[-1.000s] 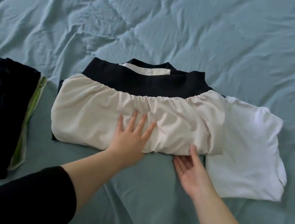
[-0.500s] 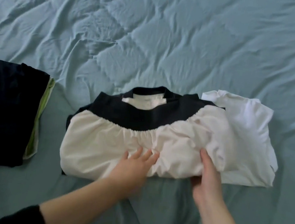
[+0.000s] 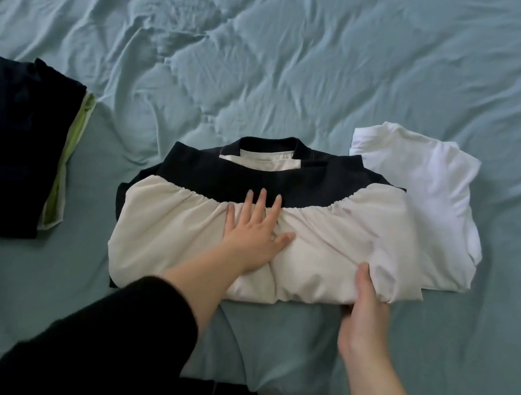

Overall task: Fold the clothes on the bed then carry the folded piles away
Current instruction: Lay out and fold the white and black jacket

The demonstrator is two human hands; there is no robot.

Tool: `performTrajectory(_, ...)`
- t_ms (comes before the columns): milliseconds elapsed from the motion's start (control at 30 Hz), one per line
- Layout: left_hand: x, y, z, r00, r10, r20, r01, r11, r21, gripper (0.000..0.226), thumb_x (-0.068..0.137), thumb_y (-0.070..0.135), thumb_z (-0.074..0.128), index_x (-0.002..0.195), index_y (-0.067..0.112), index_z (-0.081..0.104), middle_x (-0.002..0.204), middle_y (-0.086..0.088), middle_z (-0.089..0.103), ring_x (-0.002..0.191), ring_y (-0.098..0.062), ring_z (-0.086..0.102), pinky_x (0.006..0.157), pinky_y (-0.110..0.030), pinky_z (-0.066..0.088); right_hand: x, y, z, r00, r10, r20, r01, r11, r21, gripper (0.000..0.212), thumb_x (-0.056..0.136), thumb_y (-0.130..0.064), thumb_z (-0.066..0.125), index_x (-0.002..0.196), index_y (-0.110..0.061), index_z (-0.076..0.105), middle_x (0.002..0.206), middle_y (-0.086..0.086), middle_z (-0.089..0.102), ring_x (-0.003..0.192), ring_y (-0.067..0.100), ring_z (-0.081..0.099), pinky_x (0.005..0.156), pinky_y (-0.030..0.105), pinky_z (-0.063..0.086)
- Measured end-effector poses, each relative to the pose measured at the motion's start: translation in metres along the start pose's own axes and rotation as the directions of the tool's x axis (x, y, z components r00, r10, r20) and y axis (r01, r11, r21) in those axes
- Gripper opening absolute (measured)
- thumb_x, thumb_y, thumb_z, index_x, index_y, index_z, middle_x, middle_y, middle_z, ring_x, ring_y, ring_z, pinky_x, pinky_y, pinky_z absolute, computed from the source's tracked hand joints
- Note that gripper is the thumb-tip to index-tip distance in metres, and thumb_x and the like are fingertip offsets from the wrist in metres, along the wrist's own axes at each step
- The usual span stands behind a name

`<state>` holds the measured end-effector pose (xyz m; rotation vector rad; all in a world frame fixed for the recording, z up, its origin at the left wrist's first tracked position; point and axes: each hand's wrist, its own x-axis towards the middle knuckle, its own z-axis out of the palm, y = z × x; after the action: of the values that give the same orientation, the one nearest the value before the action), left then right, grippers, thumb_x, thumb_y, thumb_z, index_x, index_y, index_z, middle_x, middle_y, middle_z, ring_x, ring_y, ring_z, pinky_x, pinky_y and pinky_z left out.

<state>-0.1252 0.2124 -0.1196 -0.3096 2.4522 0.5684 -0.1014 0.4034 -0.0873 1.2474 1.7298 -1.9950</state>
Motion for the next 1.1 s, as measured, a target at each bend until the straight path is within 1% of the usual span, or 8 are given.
performTrajectory(167,0.004,-0.003,-0.027,0.993,-0.01,0.121,0.041,0.966,-0.255,0.061,0.098,0.047,0.031,0.152,0.031,0.011,0.162,0.003,0.0,0.148,-0.02,-0.01,0.118,-0.047,-0.005,-0.025,-0.009,0.015,0.991,-0.133,-0.015,0.129,0.98,-0.154,0.019,0.085,-0.047,0.065,0.089,-0.029,0.064,0.09,-0.032,0.068,0.085,-0.021,0.058,0.079,0.015,0.042)
performTrajectory(367,-0.062,-0.064,-0.098,0.964,-0.078,0.255,0.265,0.176,-0.948,0.038,0.095,0.052,0.041,0.126,0.037,0.057,0.118,0.017,0.067,0.111,-0.006,0.063,0.098,-0.035,0.045,-0.087,-0.001,0.05,0.91,-0.355,0.213,0.413,0.812,-0.413,0.035,0.083,-0.048,0.057,0.096,-0.019,0.071,0.099,-0.008,0.069,0.1,0.014,0.062,0.091,0.036,0.048)
performTrajectory(500,-0.096,-0.108,-0.109,0.963,-0.162,0.213,0.217,0.002,-0.976,0.044,0.096,0.053,0.038,0.123,0.027,0.061,0.117,0.004,0.07,0.104,-0.015,0.068,0.088,-0.037,0.049,-0.119,0.027,0.083,0.581,-0.496,0.645,0.814,0.338,-0.473,0.06,0.069,-0.009,0.053,0.129,-0.011,0.053,0.139,-0.005,0.049,0.137,0.02,0.037,0.119,0.046,0.007)
performTrajectory(633,-0.107,-0.139,-0.104,0.91,-0.336,0.243,0.204,-0.149,-0.968,0.057,0.093,0.059,0.041,0.126,0.016,0.061,0.123,-0.009,0.066,0.114,-0.024,0.062,0.103,-0.039,0.044,-0.123,0.066,0.116,0.384,-0.108,0.917,0.896,-0.193,-0.399,0.088,0.077,-0.032,0.05,0.151,-0.038,0.004,0.161,-0.011,0.014,0.149,0.031,0.006,0.112,0.061,-0.008)
performTrajectory(733,-0.109,-0.146,-0.095,0.813,-0.549,0.195,0.289,0.089,-0.953,0.06,0.093,0.062,0.036,0.125,0.018,0.06,0.124,-0.003,0.064,0.118,-0.024,0.057,0.105,-0.041,0.041,-0.104,0.092,0.131,0.446,0.186,0.876,0.878,-0.283,-0.386,0.092,0.084,-0.07,0.039,0.144,-0.044,-0.026,0.151,-0.015,-0.036,0.132,0.022,-0.046,0.1,0.056,-0.035)
performTrajectory(800,-0.111,-0.136,-0.087,0.7,-0.687,-0.194,0.263,0.501,-0.825,0.046,0.094,0.05,0.037,0.125,0.021,0.054,0.123,0.005,0.059,0.121,-0.019,0.052,0.1,-0.036,0.039,-0.096,0.099,0.134,0.466,0.246,0.85,0.868,-0.312,-0.386,0.101,0.074,-0.084,0.033,0.145,-0.042,-0.024,0.144,-0.016,-0.044,0.127,0.022,-0.051,0.098,0.056,-0.037)
performTrajectory(900,-0.103,-0.092,-0.066,0.718,-0.242,-0.653,0.063,0.956,-0.285,0.045,0.092,0.042,0.035,0.136,0.035,0.041,0.139,0.01,0.048,0.133,-0.014,0.039,0.112,-0.034,0.018,-0.098,0.099,0.133,0.439,0.203,0.875,0.868,-0.347,-0.355,0.096,0.071,-0.082,0.018,0.15,-0.038,-0.014,0.159,-0.008,-0.023,0.136,0.021,-0.041,0.103,0.056,-0.032)
performTrajectory(1100,-0.043,-0.139,-0.039,0.975,-0.087,-0.202,0.097,0.995,0.038,0.064,0.094,0.064,0.02,0.148,0.046,-0.01,0.16,0.004,-0.016,0.145,-0.013,-0.022,0.115,-0.042,-0.017,-0.092,0.098,0.12,0.401,0.341,0.85,0.874,-0.421,-0.243,0.096,0.075,-0.085,0.025,0.147,-0.04,-0.022,0.157,-0.005,-0.03,0.13,0.021,-0.047,0.103,0.049,-0.036)
